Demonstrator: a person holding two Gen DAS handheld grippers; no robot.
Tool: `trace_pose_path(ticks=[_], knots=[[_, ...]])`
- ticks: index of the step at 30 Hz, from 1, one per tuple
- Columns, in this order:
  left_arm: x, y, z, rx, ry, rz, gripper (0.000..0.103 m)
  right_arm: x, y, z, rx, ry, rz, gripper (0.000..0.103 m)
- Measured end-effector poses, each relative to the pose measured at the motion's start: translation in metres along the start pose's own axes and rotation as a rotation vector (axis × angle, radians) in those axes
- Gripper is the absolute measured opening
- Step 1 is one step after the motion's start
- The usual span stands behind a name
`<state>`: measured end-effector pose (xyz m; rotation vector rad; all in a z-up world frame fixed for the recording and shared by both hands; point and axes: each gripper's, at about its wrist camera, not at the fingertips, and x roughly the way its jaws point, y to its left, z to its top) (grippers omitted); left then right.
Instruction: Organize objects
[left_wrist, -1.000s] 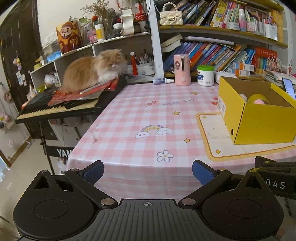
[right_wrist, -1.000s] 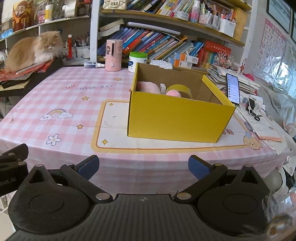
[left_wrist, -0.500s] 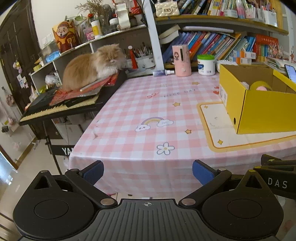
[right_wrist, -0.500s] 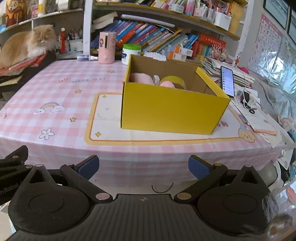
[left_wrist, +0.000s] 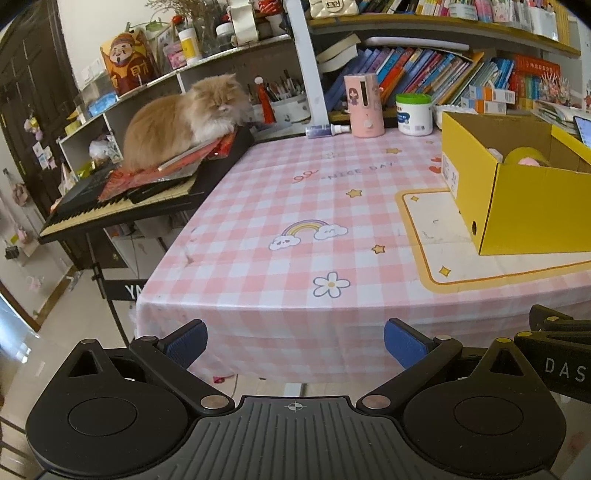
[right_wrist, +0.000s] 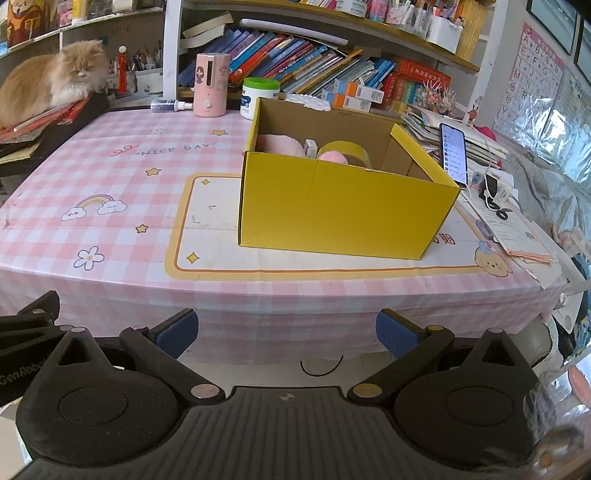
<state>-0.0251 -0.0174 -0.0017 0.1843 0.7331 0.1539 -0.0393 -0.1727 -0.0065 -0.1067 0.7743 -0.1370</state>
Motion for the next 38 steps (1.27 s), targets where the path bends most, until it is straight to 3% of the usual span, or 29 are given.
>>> trace_pose_path(ticks=[38], knots=[[0.0039,0.0004,0.0041,-0.029,0.017,-0.019,0.102,0.0076,-0.0002,0.007,0.002,0.011,-0.009,0.103]])
